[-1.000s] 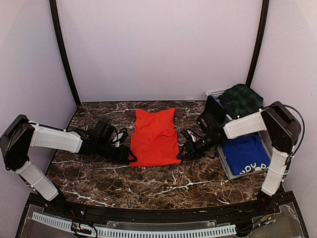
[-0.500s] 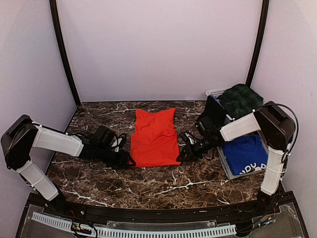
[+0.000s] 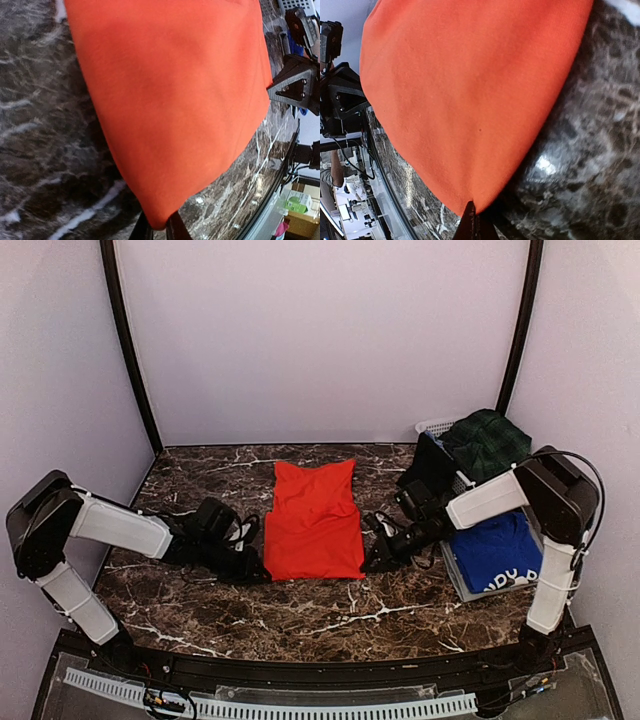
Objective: Fold and stack the mixed laundry pile
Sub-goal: Move the 2/3-rectangle-folded T-shirt to the center of the board, then adjust the 2/3-rectangle-folded T-shirt at the center of the board.
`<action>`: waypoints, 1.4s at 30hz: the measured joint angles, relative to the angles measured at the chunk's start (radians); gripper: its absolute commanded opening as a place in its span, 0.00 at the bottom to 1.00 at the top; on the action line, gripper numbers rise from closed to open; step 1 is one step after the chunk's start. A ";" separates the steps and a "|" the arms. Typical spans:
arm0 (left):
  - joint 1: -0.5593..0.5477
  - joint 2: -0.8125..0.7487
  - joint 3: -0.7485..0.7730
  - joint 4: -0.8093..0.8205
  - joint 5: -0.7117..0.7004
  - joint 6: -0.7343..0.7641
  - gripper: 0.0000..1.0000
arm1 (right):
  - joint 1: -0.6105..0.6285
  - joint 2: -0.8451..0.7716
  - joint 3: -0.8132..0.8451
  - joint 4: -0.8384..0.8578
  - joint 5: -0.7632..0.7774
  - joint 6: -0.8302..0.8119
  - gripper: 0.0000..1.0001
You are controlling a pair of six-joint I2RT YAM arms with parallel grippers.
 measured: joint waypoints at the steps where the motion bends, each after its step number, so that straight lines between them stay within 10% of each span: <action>1: -0.013 -0.005 -0.003 -0.001 0.003 -0.006 0.00 | 0.006 -0.012 -0.014 -0.002 0.001 0.004 0.00; 10: -0.135 -0.212 -0.114 -0.097 0.005 -0.097 0.06 | 0.137 -0.179 -0.217 -0.018 -0.005 0.094 0.00; 13: -0.164 -0.267 -0.152 -0.142 0.014 -0.129 0.33 | 0.161 -0.222 -0.284 -0.033 -0.031 0.122 0.40; 16: -0.179 -0.323 -0.164 -0.200 0.024 -0.143 0.57 | 0.154 -0.312 -0.294 -0.100 -0.039 0.107 0.55; 22: -0.050 -0.439 -0.063 -0.277 0.016 -0.097 0.58 | -0.073 -0.437 -0.178 -0.194 -0.016 0.058 0.45; 30: 0.199 -0.042 0.406 -0.263 -0.005 0.029 0.52 | -0.263 -0.116 0.261 -0.154 0.022 0.012 0.44; 42: 0.240 0.537 0.989 -0.299 -0.024 0.151 0.51 | -0.343 0.248 0.588 -0.204 0.055 -0.039 0.38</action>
